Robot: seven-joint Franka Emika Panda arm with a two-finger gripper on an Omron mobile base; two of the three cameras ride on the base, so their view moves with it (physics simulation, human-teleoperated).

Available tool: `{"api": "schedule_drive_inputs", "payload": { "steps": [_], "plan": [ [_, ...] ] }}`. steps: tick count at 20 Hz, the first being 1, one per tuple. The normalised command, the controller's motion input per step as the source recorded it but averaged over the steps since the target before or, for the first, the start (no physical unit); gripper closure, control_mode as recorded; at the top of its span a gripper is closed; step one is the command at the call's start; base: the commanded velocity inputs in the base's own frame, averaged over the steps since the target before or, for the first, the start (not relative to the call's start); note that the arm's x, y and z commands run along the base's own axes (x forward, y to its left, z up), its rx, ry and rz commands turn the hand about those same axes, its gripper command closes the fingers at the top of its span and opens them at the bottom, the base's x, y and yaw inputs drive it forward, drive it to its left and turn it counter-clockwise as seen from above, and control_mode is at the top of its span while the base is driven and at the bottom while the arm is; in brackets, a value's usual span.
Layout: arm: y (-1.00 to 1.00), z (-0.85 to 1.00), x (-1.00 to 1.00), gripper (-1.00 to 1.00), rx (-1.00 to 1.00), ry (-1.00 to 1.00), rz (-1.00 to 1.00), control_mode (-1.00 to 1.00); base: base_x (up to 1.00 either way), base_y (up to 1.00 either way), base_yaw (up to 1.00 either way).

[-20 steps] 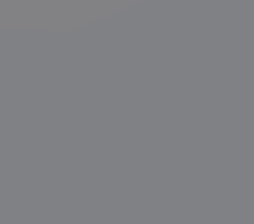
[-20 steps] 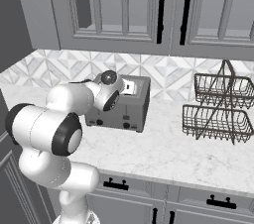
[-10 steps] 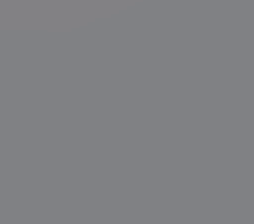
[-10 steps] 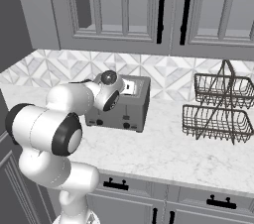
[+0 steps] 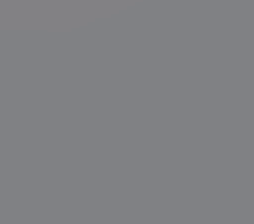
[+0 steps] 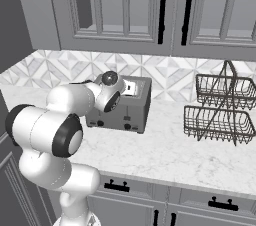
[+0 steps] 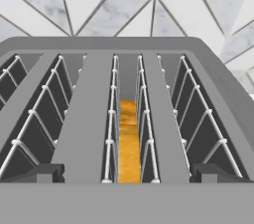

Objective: Start the toaster. Once the lever pops up, take the bread to the plate on the dining counter.

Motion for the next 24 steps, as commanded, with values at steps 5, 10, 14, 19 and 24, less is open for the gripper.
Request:
{"api": "schedule_drive_inputs", "payload": {
  "steps": [5, 10, 14, 19, 24],
  "plan": [
    [0.0, 0.0, 0.0, -1.0, 0.0, 0.0, 0.0, -1.0, 0.0, 0.0, 0.0],
    [0.0, 0.0, 0.0, -1.0, 0.0, 0.0, 0.0, -1.0, 0.0, 0.0, 0.0],
    [0.0, 0.0, 0.0, -1.0, 0.0, 0.0, 0.0, -1.0, 0.0, 0.0, 0.0],
    [0.0, 0.0, 0.0, -1.0, 0.0, 0.0, 0.0, -1.0, 0.0, 0.0, 0.0],
    [0.0, 0.0, 0.0, -1.0, 0.0, 0.0, 0.0, -1.0, 0.0, 0.0, 0.0]
  ]
}}
